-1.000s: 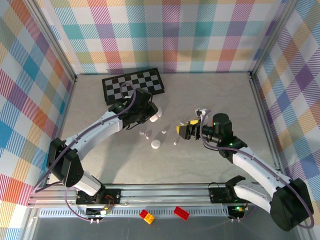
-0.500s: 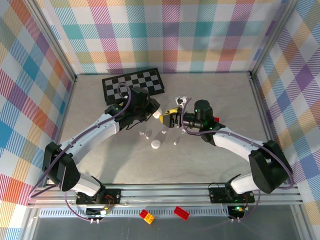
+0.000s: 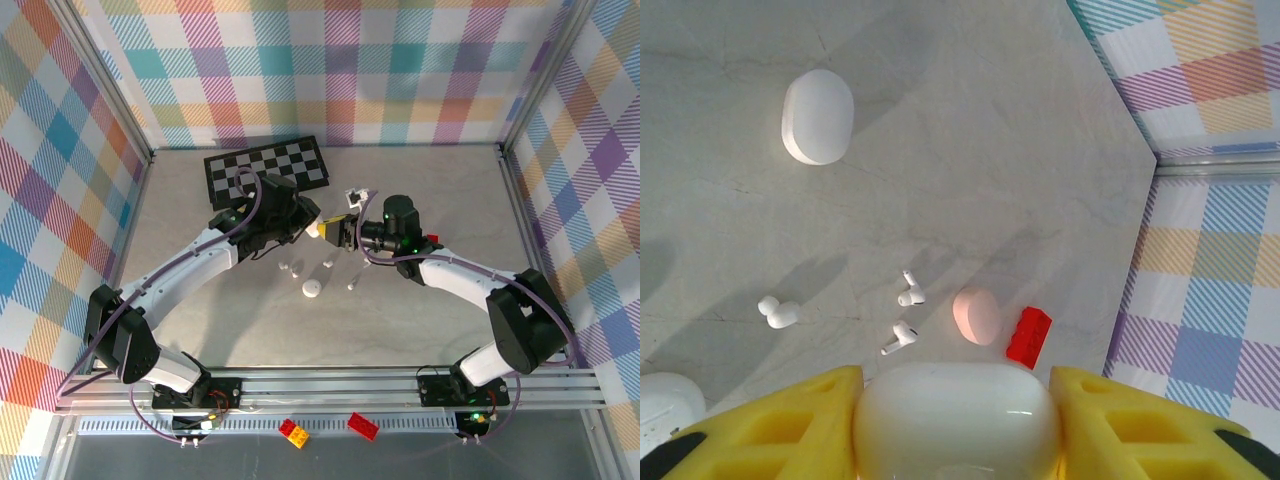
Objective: Insert the wireless bluetooth earbuds into the charging case
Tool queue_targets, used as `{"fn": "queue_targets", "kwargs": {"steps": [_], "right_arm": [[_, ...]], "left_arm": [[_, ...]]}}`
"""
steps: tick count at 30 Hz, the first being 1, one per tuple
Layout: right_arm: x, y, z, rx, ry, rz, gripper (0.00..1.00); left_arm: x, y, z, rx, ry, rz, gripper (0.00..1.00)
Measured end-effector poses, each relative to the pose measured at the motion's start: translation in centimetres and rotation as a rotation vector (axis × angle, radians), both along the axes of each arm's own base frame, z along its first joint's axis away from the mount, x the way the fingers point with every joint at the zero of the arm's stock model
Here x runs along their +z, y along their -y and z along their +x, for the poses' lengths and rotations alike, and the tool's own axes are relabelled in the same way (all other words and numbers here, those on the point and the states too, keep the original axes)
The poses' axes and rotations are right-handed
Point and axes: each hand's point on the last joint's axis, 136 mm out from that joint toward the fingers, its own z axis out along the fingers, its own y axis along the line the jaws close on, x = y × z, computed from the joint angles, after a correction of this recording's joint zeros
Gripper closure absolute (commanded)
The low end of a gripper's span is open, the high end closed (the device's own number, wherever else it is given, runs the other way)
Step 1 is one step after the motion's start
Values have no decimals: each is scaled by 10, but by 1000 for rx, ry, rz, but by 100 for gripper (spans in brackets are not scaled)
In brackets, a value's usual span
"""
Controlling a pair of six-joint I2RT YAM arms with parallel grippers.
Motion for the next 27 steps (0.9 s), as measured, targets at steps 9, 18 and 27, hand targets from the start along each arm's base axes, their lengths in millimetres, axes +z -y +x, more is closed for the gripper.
{"fn": "queue_targets", "kwargs": {"steps": [9,18,27], "right_arm": [[5,7,-3,-17,30,-33,80],[24,38,-13,-59,117,-97,82],[38,72,-35,-72,181,-167,82]], "left_arm": [[6,2,-4,-39,32,-4,2],[53,-13,-20,-175,375,52,0],[74,-7,-45,-517,764,314,0]]}}
